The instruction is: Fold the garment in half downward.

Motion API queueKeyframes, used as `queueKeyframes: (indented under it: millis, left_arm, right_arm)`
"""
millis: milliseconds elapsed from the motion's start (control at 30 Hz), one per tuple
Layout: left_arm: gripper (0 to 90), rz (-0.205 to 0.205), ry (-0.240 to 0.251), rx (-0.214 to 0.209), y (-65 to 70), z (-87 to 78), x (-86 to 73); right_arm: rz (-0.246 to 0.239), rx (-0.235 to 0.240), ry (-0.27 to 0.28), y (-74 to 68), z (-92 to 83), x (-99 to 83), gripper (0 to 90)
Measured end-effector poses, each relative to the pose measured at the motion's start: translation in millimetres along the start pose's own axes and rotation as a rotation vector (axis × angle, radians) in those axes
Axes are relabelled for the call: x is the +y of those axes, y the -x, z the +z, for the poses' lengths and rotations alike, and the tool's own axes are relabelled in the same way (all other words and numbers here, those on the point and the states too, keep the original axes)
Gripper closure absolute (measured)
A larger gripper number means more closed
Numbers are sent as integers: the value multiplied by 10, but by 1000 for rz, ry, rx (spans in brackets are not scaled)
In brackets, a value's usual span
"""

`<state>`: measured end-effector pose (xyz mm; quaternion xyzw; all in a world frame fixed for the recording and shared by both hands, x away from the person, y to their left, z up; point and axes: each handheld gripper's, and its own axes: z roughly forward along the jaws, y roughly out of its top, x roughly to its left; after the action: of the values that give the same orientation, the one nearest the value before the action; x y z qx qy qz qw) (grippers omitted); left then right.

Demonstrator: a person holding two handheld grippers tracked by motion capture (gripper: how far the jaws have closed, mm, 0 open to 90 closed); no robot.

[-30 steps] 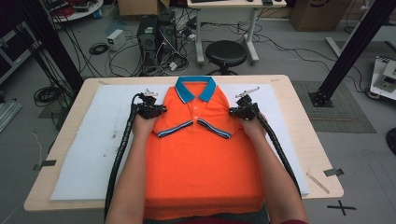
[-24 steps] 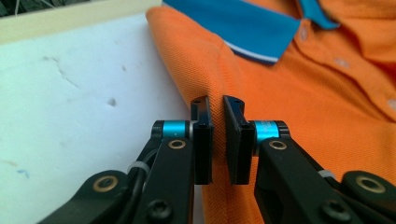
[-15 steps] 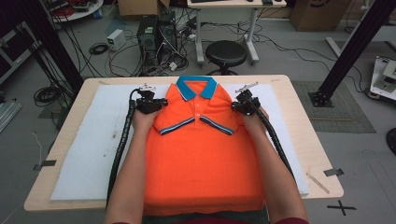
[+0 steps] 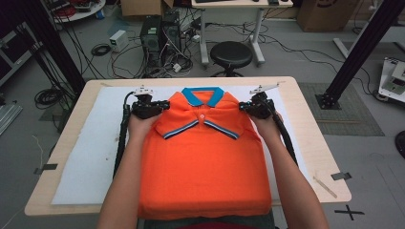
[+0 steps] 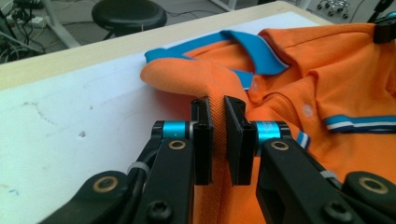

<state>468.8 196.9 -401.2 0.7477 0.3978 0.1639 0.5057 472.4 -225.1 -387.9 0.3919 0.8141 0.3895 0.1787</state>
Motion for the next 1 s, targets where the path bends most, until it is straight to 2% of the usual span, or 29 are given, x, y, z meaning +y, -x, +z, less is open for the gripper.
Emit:
queueKeyframes:
  millis: [200, 400, 500, 600, 733, 1000]
  left_arm:
    - [820, 20, 27, 6, 43, -186, -14]
    - [821, 6, 55, 14, 2, -356, -75]
    - [821, 16, 43, 6, 24, -413, -78]
    - [821, 34, 76, -1, 101, -462, -90]
    - [821, 51, 95, -23, 211, -518, -141]
    - [820, 107, 109, -37, 443, -663, -264]
  right_arm:
    - [-4, 21, 14, -11, -143, -52, 883]
    - [-6, 30, 37, -23, -265, -69, 883]
    - [-13, 38, 50, -51, -313, -96, 883]
    - [-22, 43, 60, -93, -347, -139, 883]
    - [-27, 51, 79, -153, -409, -204, 882]
    - [-50, 92, 112, -292, -551, -333, 879]
